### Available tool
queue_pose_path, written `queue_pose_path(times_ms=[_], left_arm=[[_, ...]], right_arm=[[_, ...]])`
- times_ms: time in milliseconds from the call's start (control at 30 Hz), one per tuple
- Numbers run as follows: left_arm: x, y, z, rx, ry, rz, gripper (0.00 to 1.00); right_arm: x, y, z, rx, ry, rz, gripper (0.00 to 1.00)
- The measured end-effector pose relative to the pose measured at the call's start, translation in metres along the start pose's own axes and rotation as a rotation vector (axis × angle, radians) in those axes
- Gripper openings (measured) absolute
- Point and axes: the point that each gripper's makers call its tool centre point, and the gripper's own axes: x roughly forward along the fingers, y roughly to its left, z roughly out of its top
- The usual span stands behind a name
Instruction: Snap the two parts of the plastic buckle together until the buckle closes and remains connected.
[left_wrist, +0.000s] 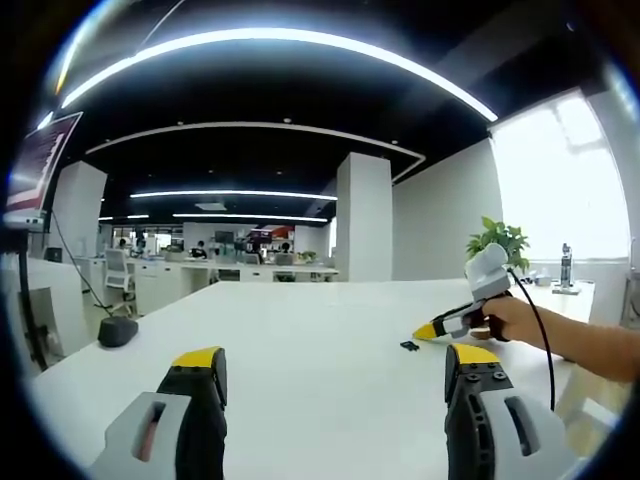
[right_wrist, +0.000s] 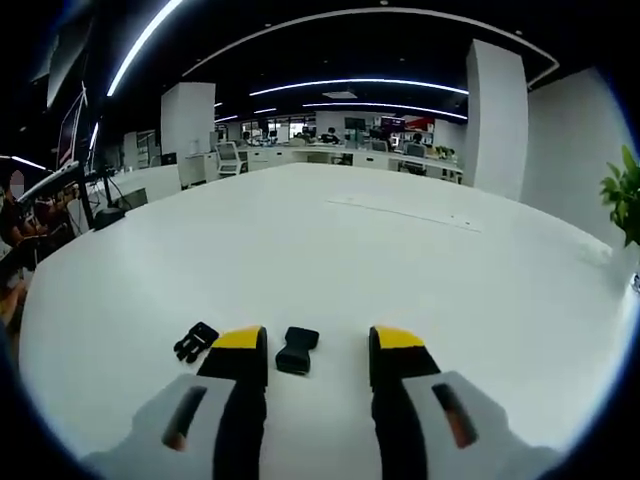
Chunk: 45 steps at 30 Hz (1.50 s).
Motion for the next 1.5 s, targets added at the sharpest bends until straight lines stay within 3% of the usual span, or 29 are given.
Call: queue_pose_path(times_ms=[267,933,1333,1500], left_arm=[[0.000,0.000,-0.001,-0.002,0.000,0.000,0.92],[0.011,-0.007,-0.005,0.003,0.026,-0.024,0.91],[0.032,-0.031,-0.005,0.080,0.079,-0.122,0.91],[0.054,-0.036,-0.012,0.087,0.135,-0.193,0.89]], right_arm=[[-0.002,-0.004,0.000,-0.001,-0.010,-0.007,0.29],[-0.004,-0.003,-0.002,0.017,-0.020,-0.002,0.15],[-0.005,-0.006,-0.002,0.040,-0.024,0.017,0.13],[-0.005,-0.005,-0.001,0.043,-0.027,0.023,0.13]])
